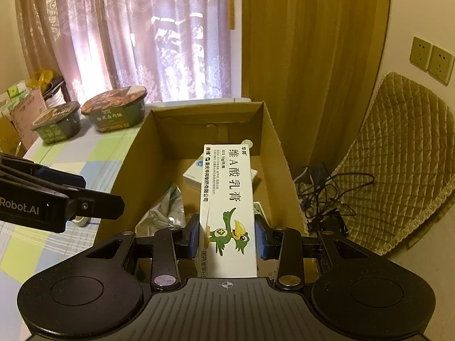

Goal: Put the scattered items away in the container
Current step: 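Open both grippers to drop the two boxes into the cardboard box, then move both tools back over the plastic cup and white plug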

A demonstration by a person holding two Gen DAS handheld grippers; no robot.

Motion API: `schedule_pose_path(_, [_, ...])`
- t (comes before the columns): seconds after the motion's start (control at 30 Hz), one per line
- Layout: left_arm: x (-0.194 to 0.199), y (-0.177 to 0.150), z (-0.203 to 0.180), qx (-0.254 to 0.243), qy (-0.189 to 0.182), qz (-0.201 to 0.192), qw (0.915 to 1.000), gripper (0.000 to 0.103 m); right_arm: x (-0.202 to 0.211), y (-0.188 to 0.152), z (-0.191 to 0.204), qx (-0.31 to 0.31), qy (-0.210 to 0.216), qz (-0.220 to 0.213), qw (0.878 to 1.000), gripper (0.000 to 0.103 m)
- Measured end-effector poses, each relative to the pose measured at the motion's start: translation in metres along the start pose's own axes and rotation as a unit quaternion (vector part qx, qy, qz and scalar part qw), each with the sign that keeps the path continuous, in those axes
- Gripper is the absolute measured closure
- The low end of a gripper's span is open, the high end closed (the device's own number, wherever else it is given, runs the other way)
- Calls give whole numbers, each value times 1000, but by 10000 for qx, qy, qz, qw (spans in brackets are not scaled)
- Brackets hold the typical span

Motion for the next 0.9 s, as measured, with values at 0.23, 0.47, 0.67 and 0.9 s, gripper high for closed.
schedule_pose_path(0.23, [7,-2,11,74,73,-7,9999,33,0,11,1,103,23,-369,9993,22])
schedule_pose_path(0.47, [15,-12,24,170,145,1,9997,33,8,6,-11,-136,-65,-355,9993,22])
schedule_pose_path(0.67, [28,-24,27,199,136,4,9997,33,23,-7,-10,-309,-38,-275,9991,22])
schedule_pose_path(0.9, [60,-43,36,240,216,-67,9995,32,52,-20,12,-314,88,-266,9991,22])
Point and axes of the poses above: each gripper's, at about its wrist camera, not at the fingertips, and x roughly against the way its jaws point, z to its left, y to its top, the point moved 9 cm from there along -x, roughly the way its jaws point, and after that the axes turned 1 degree about -x, right-handed, at the moved point
